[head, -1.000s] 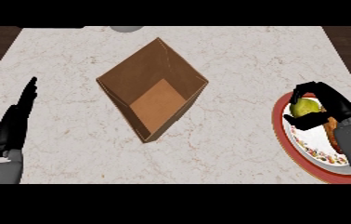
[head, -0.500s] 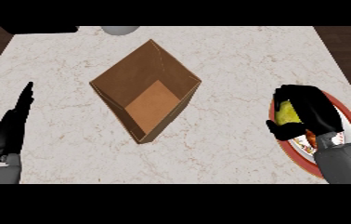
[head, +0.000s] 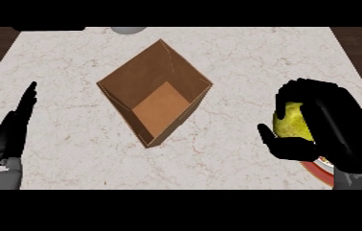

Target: Pick the pear from the plate and place it in the cardboard box

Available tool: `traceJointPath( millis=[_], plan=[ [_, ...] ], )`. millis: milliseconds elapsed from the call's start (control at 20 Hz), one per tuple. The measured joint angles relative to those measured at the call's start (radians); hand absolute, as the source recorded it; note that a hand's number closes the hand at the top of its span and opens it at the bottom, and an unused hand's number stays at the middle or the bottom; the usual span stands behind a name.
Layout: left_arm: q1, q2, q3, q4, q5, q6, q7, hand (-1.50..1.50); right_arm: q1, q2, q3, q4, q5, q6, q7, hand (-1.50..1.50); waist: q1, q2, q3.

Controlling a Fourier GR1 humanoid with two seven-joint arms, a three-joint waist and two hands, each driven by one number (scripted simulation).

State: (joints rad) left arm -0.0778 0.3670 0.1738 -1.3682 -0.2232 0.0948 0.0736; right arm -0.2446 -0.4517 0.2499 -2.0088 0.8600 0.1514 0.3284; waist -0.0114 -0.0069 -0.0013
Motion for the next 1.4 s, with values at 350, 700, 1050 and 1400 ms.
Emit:
traceJointPath(
  millis=[350, 700, 1050, 1400],
  plan=[
    [-0.016, -0.01, -0.002, 0.016, -0.011, -0.004, -0.009, 0.0, -0.18, 0.191, 0.076, -0.02, -0.026, 0.101, 0.159, 1.5, 0.017, 0.005, 0.0],
    [-0.037, -0.009, 0.003, 0.019, -0.019, -0.01, -0.004, 0.0, -0.415, 0.388, 0.081, 0.185, -0.036, 0.065, 0.288, 1.5, 0.025, 0.008, 0.0],
    [-0.069, -0.019, 0.001, 0.045, -0.026, -0.012, -0.003, 0.0, -0.632, 0.44, 0.087, 0.526, -0.145, -0.126, 0.336, 1.5, 0.038, 0.011, 0.0],
    [-0.074, -0.032, -0.004, 0.059, -0.041, -0.005, -0.021, 0.0, -0.816, 0.449, 0.108, 0.893, -0.252, -0.299, 0.264, 1.5, 0.046, 0.015, 0.0]
  ],
)
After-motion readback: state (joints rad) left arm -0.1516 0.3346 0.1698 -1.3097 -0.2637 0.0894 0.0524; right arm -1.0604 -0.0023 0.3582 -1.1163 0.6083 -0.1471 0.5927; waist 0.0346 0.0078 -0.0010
